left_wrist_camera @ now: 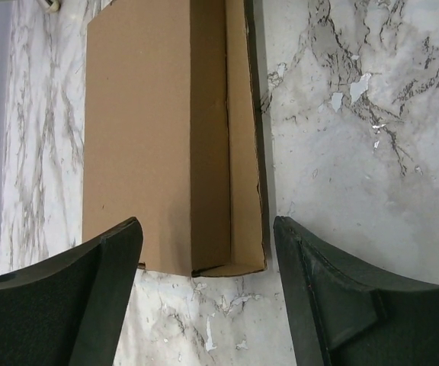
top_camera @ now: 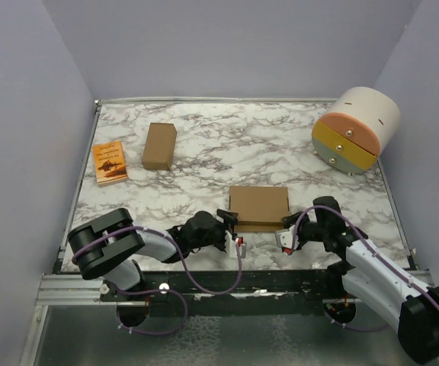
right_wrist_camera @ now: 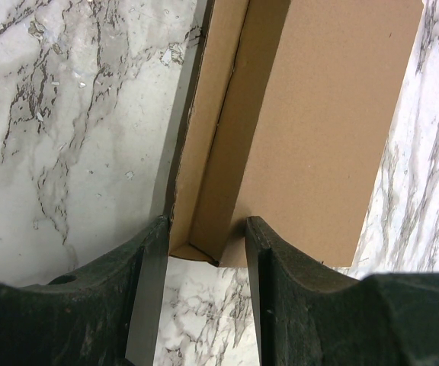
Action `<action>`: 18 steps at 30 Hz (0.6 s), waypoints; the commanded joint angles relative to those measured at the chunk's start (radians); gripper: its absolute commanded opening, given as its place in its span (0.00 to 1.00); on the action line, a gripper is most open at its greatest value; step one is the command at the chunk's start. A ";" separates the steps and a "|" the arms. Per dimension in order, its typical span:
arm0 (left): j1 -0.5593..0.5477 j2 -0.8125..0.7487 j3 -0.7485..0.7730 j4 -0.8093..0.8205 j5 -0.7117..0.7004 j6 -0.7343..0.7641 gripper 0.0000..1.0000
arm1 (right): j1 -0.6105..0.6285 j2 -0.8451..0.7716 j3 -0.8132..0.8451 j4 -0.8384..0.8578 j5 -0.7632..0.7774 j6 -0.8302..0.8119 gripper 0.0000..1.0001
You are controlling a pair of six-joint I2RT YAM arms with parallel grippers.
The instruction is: Fold the paper box
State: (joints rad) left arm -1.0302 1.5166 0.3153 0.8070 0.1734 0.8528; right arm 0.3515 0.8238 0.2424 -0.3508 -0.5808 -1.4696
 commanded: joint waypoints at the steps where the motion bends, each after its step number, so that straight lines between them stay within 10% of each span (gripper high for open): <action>1: 0.018 0.013 0.017 -0.023 0.041 0.016 0.70 | 0.002 0.006 0.008 -0.059 0.003 0.026 0.43; 12: 0.046 0.004 0.071 -0.126 0.083 -0.009 0.32 | 0.001 0.006 0.008 -0.059 0.001 0.025 0.43; 18: 0.048 -0.001 0.080 -0.141 0.094 -0.018 0.29 | 0.001 0.007 0.006 -0.058 0.002 0.027 0.43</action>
State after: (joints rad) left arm -0.9855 1.5211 0.3737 0.6838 0.2211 0.8436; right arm 0.3515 0.8238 0.2440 -0.3500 -0.5808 -1.4670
